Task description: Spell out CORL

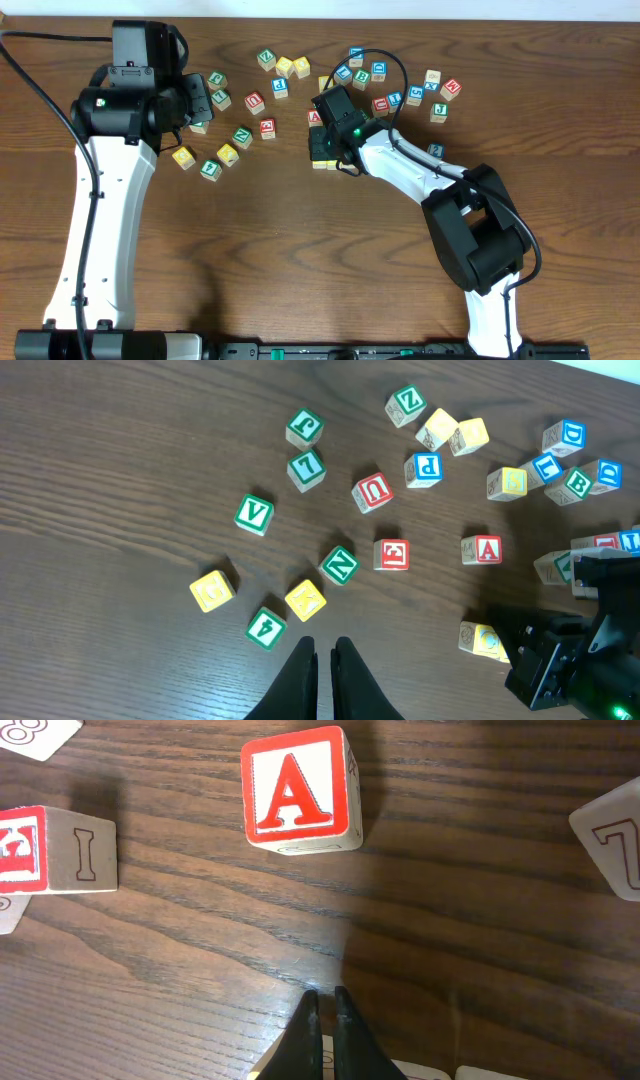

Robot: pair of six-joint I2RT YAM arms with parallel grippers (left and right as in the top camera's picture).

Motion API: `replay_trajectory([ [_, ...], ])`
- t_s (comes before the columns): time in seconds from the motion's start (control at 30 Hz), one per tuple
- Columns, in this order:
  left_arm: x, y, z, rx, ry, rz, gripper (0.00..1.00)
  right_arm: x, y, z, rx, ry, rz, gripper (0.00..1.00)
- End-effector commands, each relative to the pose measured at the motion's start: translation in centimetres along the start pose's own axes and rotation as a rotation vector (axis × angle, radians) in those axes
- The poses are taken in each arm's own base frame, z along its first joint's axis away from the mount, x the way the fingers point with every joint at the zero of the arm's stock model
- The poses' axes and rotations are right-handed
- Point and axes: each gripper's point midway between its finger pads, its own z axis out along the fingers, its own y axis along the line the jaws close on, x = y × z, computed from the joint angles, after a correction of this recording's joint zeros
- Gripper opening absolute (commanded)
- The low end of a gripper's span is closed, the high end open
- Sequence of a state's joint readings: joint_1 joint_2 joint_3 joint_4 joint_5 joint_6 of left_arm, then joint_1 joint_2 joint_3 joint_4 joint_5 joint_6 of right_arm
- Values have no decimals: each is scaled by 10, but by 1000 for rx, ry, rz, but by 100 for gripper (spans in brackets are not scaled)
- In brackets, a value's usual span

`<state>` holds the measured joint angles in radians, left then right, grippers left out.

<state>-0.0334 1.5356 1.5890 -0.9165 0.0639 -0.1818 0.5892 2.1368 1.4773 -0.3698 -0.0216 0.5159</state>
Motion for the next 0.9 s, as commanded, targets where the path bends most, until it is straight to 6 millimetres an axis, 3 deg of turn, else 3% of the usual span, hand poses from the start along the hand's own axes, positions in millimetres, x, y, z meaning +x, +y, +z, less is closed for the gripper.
replay_trajectory([
  [0.0, 6, 7, 7, -23, 24, 7, 8, -2, 2, 3, 10, -7, 5, 1],
  [0.3, 6, 7, 7, -23, 24, 7, 8, -18, 10, -4, -16, -54, 1, 4],
  [0.6, 6, 7, 7, -23, 24, 7, 8, -51, 19, -57, -40, -124, -40, 9],
  [0.73, 6, 7, 7, -23, 23, 7, 8, -51, 6, -68, -13, -107, -22, 8],
  [0.87, 6, 7, 7, -23, 23, 7, 8, -44, -15, -62, 37, -65, 25, 2],
])
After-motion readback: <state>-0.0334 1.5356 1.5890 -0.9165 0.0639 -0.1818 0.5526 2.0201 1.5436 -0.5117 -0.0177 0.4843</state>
